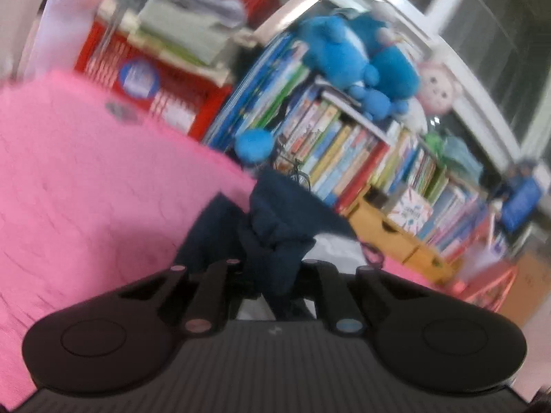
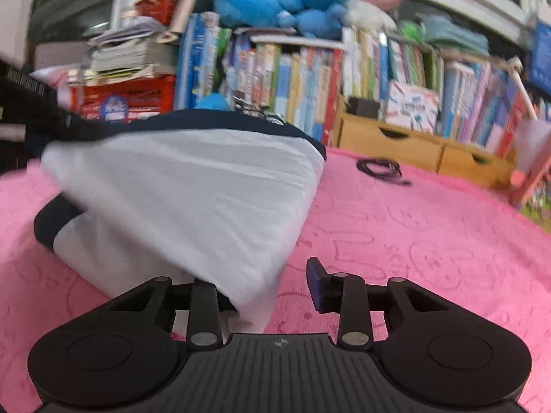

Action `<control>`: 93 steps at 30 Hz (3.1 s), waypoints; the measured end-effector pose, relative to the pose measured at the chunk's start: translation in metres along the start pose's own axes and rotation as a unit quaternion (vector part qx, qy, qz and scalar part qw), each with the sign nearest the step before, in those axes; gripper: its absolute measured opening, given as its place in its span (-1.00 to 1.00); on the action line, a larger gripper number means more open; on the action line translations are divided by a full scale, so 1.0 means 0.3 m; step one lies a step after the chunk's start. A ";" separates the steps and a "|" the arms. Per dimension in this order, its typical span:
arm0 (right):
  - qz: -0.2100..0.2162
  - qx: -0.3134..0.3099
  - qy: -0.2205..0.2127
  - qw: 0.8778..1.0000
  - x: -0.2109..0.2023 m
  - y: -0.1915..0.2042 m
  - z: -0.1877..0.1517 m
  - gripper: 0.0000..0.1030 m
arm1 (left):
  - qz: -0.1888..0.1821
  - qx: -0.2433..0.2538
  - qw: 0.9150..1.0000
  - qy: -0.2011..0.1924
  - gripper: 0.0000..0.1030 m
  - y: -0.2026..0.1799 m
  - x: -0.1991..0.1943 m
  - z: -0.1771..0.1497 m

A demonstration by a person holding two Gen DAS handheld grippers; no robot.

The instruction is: Fold clothes

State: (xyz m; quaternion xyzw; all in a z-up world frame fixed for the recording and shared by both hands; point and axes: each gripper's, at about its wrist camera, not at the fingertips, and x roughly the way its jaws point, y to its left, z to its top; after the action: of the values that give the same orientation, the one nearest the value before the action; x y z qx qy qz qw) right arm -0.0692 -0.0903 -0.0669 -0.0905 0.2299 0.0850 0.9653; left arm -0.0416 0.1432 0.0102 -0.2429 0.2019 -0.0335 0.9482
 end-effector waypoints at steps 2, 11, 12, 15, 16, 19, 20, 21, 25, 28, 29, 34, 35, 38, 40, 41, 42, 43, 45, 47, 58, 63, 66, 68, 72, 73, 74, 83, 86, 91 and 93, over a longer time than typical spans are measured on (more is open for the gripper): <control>0.004 0.000 0.004 1.000 0.012 -0.005 -0.001 -0.32 | 0.016 0.017 1.000 0.005 -0.77 0.022 -0.008 -0.040; 0.031 -0.032 -0.003 0.999 0.020 0.008 0.021 -0.32 | 0.026 0.045 0.998 0.018 -0.56 0.105 -0.021 -0.038; 0.034 -0.032 0.002 0.999 0.024 0.005 0.018 -0.32 | 0.057 0.045 0.997 0.012 -0.60 0.128 -0.031 -0.033; 0.033 -0.028 0.005 0.999 0.026 -0.004 0.017 -0.37 | 0.162 0.028 0.986 -0.006 -0.80 0.219 -0.071 -0.006; 0.034 -0.024 0.005 0.999 0.026 -0.009 0.016 -0.41 | 0.165 0.009 0.986 -0.005 -0.80 0.260 -0.090 0.010; 0.050 -0.027 0.002 0.998 0.021 -0.010 0.014 -0.43 | 0.110 0.048 0.992 -0.023 -0.77 0.224 -0.148 0.049; 0.050 -0.035 0.001 0.998 0.020 -0.001 0.013 -0.42 | 0.081 0.070 0.994 -0.029 -0.71 0.186 -0.159 0.059; 0.047 -0.046 -0.001 0.998 0.019 0.010 0.012 -0.42 | 0.050 0.092 0.994 -0.030 -0.67 0.136 -0.153 0.062; 0.030 -0.077 -0.005 0.997 0.015 0.046 0.008 -0.42 | -0.047 0.191 0.980 -0.021 -0.65 -0.088 -0.081 0.017; 0.026 -0.089 -0.010 0.996 0.010 0.050 0.006 -0.46 | -0.080 0.339 0.937 -0.003 -0.58 -0.174 -0.083 -0.094; 0.032 -0.089 -0.010 0.995 0.007 0.040 0.007 -0.47 | -0.090 0.388 0.917 0.004 -0.56 -0.200 -0.086 -0.131; 0.068 -0.072 -0.002 0.995 0.003 -0.022 0.022 -0.54 | -0.129 0.582 0.802 0.028 -0.39 -0.307 -0.097 -0.288; 0.069 -0.074 -0.004 0.995 0.001 -0.020 0.024 -0.55 | -0.134 0.604 0.785 0.026 -0.34 -0.322 -0.094 -0.311; 0.070 -0.071 -0.010 0.995 -0.007 -0.014 0.032 -0.61 | -0.130 0.651 0.748 0.013 -0.25 -0.362 -0.050 -0.383; 0.071 -0.066 -0.013 0.995 -0.014 -0.016 0.037 -0.65 | -0.113 0.670 0.733 0.012 -0.30 -0.366 -0.009 -0.412; 0.069 -0.065 -0.015 0.995 -0.018 -0.016 0.038 -0.66 | -0.101 0.677 0.729 0.010 -0.60 -0.361 0.011 -0.421; 0.068 -0.063 -0.017 0.996 -0.021 -0.017 0.040 -0.68 | -0.089 0.685 0.723 0.005 -0.75 -0.352 0.023 -0.425; 0.066 -0.063 -0.018 0.996 -0.024 -0.018 0.041 -0.68 | -0.078 0.693 0.717 -0.001 -0.75 -0.341 0.031 -0.427; 0.063 -0.062 -0.023 0.996 -0.030 -0.019 0.042 -0.70 | -0.050 0.698 0.715 0.003 -0.83 -0.307 0.034 -0.411; 0.060 -0.061 -0.030 0.996 -0.039 -0.019 0.042 -0.71 | -0.013 0.695 0.718 0.016 -0.83 -0.248 0.032 -0.383; 0.069 -0.080 -0.032 0.994 -0.051 0.016 0.013 -0.65 | 0.086 0.650 0.751 0.076 -0.68 -0.052 -0.045 -0.279; 0.088 -0.070 -0.013 0.994 -0.040 -0.030 0.006 -0.58 | 0.146 0.590 0.787 0.110 -0.70 0.054 -0.044 -0.203; 0.164 -0.047 0.013 0.985 -0.051 -0.093 0.015 -0.16 | 0.160 0.506 0.842 0.097 -0.70 0.080 -0.064 -0.090; 0.226 -0.027 0.023 0.974 -0.076 -0.139 0.023 0.08 | 0.116 0.435 0.888 0.089 -0.68 0.070 -0.078 -0.003; 0.289 0.014 0.019 0.957 -0.117 -0.252 0.064 0.15 | 0.007 0.322 0.943 0.088 -0.49 0.016 -0.055 0.119; 0.287 0.024 0.016 0.957 -0.113 -0.278 0.079 0.20 | -0.019 0.299 0.950 0.090 -0.46 -0.002 -0.040 0.142; 0.286 0.034 0.013 0.958 -0.108 -0.305 0.094 0.23 | -0.048 0.279 0.954 0.095 -0.41 -0.024 -0.011 0.162; 0.245 0.074 0.038 0.966 0.126 -0.405 0.214 0.32 | -0.172 0.160 0.949 0.210 -0.13 -0.193 0.384 0.211; 0.253 0.084 0.053 0.962 0.246 -0.398 0.250 0.35 | -0.182 0.109 0.952 0.222 0.11 -0.234 0.543 0.265; 0.273 0.119 0.082 0.951 0.438 -0.389 0.282 0.38 | -0.147 0.085 0.948 0.268 0.34 -0.274 0.812 0.311; 0.276 0.112 0.090 0.950 0.491 -0.376 0.287 0.38 | -0.125 0.076 0.941 0.306 0.34 -0.278 0.909 0.300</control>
State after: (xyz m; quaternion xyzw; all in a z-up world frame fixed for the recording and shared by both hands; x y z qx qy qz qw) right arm 0.1204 -0.1631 -0.0436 0.0781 0.3401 0.3128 0.8834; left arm 0.2471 0.0661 0.0219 -0.1713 0.4469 -0.2392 0.8448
